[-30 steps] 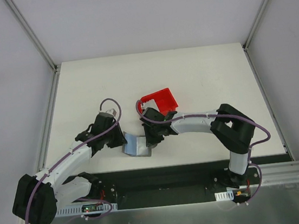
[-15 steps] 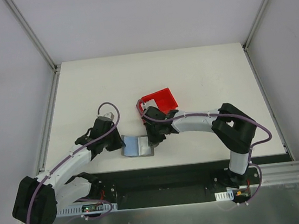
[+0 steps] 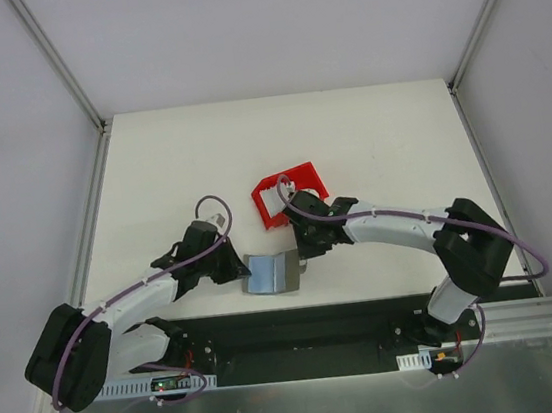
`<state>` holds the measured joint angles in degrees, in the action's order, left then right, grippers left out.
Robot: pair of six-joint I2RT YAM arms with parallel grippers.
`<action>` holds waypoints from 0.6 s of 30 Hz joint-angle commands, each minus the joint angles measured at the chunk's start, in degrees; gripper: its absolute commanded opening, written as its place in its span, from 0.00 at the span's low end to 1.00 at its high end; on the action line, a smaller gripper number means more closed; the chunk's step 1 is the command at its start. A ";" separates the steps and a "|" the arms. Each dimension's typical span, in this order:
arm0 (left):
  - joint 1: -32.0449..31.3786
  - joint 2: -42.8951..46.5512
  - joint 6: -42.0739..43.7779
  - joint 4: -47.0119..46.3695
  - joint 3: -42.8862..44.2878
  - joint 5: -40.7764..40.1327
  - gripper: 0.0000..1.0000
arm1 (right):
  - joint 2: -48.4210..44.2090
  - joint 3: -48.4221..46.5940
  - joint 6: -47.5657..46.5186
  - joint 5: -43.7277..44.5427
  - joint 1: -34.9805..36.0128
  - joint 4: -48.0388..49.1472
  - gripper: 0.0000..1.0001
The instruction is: Put the credit cards into the card holder
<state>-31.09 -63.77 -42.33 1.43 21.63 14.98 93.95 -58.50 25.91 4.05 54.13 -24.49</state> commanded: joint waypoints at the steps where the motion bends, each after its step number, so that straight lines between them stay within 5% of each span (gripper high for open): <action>1: -1.34 -0.13 -3.20 -1.17 0.52 -1.09 0.03 | -7.46 -2.58 -1.04 2.54 0.63 -1.26 0.13; 7: -1.34 2.51 -4.26 -0.64 0.43 -2.42 0.05 | -9.93 -4.86 -0.95 -0.44 3.08 3.83 0.15; 18: -1.43 3.47 -5.05 -0.64 0.08 -2.33 0.10 | 3.33 -7.42 3.09 -7.92 5.37 6.47 0.15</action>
<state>-31.94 -61.73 -46.65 0.71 21.63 14.41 94.54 -66.28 26.72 -1.21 59.37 -18.57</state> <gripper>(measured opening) 0.082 0.151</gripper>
